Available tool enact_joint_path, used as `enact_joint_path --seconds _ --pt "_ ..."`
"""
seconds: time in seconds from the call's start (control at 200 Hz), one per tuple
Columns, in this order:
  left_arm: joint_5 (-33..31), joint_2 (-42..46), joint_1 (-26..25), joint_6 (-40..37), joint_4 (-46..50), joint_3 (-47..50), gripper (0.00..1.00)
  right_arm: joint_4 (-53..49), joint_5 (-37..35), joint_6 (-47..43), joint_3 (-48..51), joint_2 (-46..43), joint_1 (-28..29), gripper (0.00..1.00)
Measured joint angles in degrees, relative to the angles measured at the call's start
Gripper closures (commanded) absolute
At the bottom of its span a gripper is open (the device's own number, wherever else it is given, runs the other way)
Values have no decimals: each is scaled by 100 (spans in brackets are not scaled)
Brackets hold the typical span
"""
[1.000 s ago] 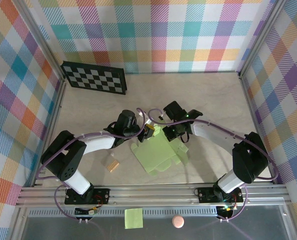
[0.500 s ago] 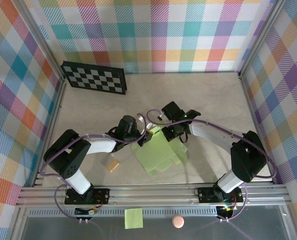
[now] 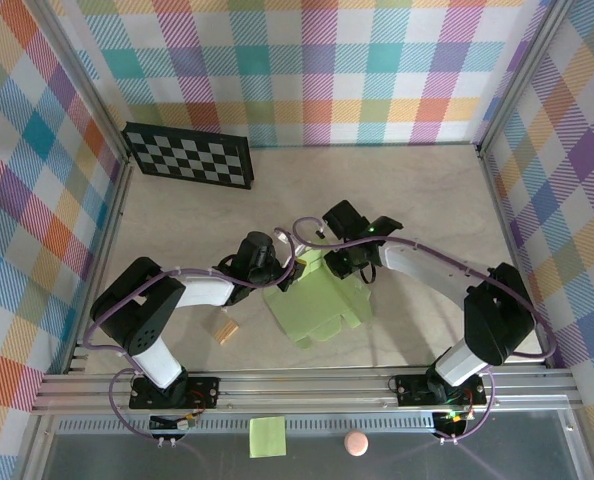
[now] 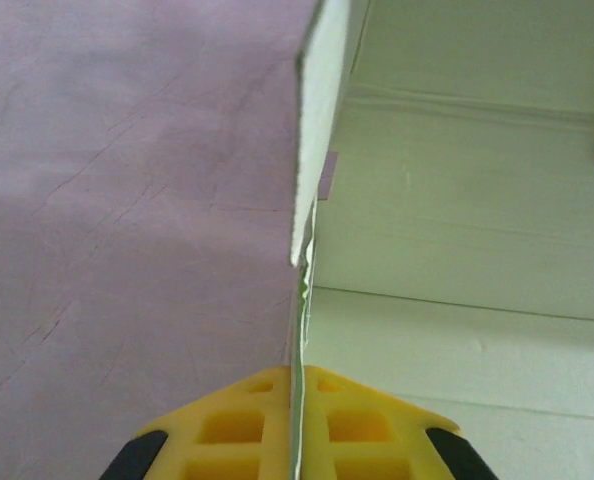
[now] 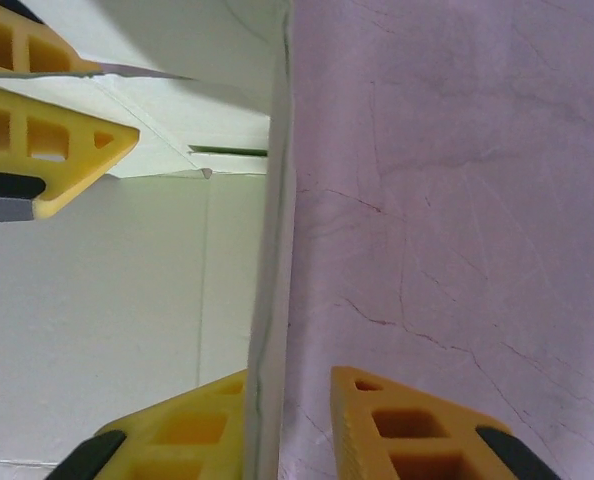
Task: Fold the paper box
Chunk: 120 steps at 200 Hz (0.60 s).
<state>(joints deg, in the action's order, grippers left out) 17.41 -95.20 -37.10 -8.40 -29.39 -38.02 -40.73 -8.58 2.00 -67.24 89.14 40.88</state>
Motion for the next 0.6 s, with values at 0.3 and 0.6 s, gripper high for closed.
enact_joint_path --seconds 0.3,0.6 --pt "-17 0 -39 -39 9 -7 93 -179 4 -118 -308 -389 0 69" --pt "-22 0 -44 -46 33 -20 93 -87 26 -138 -570 -433 -2 71"
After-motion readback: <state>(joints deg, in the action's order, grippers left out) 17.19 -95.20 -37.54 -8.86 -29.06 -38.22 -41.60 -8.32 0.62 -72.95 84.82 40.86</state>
